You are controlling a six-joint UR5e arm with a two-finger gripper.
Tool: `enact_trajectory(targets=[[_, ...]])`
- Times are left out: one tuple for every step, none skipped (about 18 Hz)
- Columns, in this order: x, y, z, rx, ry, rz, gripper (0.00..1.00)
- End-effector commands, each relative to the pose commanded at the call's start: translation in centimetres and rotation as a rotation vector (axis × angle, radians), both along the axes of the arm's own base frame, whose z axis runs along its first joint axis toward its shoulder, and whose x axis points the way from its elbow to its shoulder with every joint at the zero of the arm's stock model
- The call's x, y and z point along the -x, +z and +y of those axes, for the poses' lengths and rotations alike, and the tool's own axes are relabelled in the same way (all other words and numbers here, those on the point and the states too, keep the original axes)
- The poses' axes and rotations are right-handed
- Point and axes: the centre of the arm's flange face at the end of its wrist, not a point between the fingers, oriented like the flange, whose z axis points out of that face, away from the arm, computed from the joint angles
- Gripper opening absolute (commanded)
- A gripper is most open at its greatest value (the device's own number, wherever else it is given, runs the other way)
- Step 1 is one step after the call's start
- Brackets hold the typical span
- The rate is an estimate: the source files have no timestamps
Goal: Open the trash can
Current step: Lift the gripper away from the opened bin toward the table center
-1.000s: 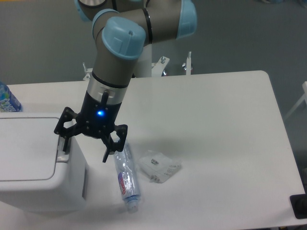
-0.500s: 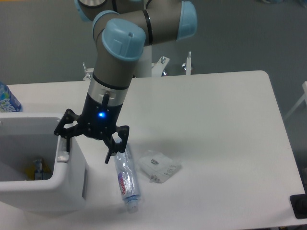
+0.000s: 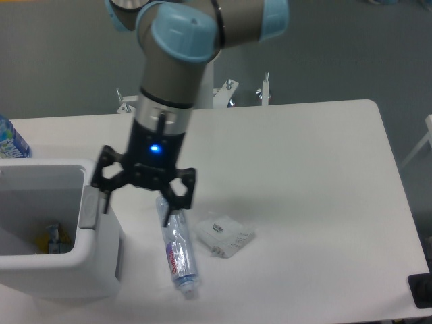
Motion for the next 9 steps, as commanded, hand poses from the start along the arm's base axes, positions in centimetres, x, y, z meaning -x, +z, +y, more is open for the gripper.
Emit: enact_trajectory(targets=[[1.7, -0.6, -0.4, 0.020, 0.024, 0.013, 1.00], [3.8, -1.9, -1.3, 0.057, 0.047, 0.029, 1.00], [5.8, -3.6, -2.1, 0.113, 0.039, 0.071, 1.00], [7.5, -4.9, -3.2, 0.167, 0.022, 0.108, 1.00], [9.2, -5.5, -4.4, 0.194, 0.018, 0.128, 1.00], [10.5, -5.9, -5.2, 0.205, 0.012, 0.131, 1.00], [11.2, -6.2, -5.7, 0.215, 0.003, 0.141, 1.00], [11.9, -6.9, -6.1, 0.228, -0.021, 0.151, 1.00], [12.9, -7.7, -6.6, 0.253, -0.050, 0.170, 1.00]])
